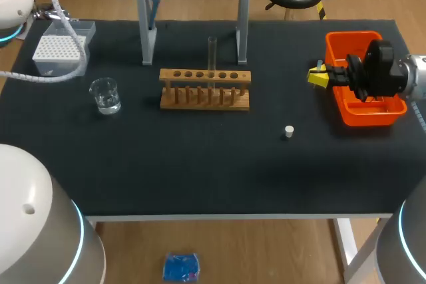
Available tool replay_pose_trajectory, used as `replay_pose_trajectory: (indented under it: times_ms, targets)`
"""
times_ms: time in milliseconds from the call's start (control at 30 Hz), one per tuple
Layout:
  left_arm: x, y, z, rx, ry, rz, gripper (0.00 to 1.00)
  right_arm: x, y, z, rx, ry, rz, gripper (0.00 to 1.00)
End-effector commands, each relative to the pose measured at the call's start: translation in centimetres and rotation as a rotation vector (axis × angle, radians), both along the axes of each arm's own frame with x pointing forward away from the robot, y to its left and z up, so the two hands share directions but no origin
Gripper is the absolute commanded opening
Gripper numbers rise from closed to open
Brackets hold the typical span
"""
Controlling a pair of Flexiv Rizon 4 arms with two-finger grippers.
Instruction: Invert the test tube, pick up the pipette, mount the tip to pipette, aspirate from beaker and dispense into the tube, eject the tip, return the pipette, and cap with the stopper.
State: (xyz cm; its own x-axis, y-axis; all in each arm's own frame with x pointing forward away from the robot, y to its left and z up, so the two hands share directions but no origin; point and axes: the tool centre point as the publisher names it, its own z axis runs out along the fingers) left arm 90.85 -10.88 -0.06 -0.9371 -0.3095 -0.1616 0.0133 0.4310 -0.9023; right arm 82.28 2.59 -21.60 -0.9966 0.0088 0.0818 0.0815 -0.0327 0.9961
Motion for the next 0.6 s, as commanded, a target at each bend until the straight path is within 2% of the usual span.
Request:
replay_pose_trajectory:
  times_ms: [33, 100, 167, 200, 267, 300, 367, 433, 467, 533, 600]
  targets:
    - [-1.7, -1.2, 0.1, -0.069, -0.033, -0.069, 0.00, 0.0, -0.1, 0.0, 0.000, 0.000, 0.001, 0.00]
    - [-2.2, -2.2, 0.2, -0.080, -0.030, -0.115, 0.00, 0.0, -0.1, 0.0, 0.000, 0.000, 0.001, 0.00]
    - [-2.8, -2.8, 0.1, -0.091, -0.001, -0.119, 0.00, 0.0, -0.1, 0.0, 0.000, 0.000, 0.001, 0.00]
    - [-3.0, -3.2, 0.2, -0.103, -0.020, -0.138, 0.00, 0.0, -0.1, 0.0, 0.000, 0.000, 0.001, 0.00]
    - [-3.5, -3.7, 0.2, -0.103, -0.019, -0.139, 0.00, 0.0, -0.1, 0.0, 0.000, 0.000, 0.001, 0.00]
    - [-3.7, -4.0, 0.2, -0.133, -0.044, -0.159, 0.00, 0.0, -0.1, 0.0, 0.000, 0.000, 0.001, 0.00]
    - [-3.9, -4.7, 0.1, -0.155, -0.037, -0.178, 0.00, 0.0, -0.1, 0.0, 0.000, 0.000, 0.001, 0.00]
    - [-4.0, -5.4, 0.1, -0.214, -0.072, -0.207, 0.00, 0.0, -0.1, 0.0, 0.000, 0.000, 0.001, 0.00]
    - [-4.0, -5.7, 0.0, -0.206, -0.062, -0.204, 0.00, 0.0, -0.1, 0.0, 0.000, 0.000, 0.001, 0.00]
    - [-4.1, -6.1, 0.1, -0.251, -0.071, -0.208, 0.00, 0.0, -0.1, 0.0, 0.000, 0.000, 0.001, 0.00]
    - [-4.1, -6.5, 0.1, -0.257, -0.051, -0.207, 0.00, 0.0, -0.1, 0.0, 0.000, 0.000, 0.001, 0.00]
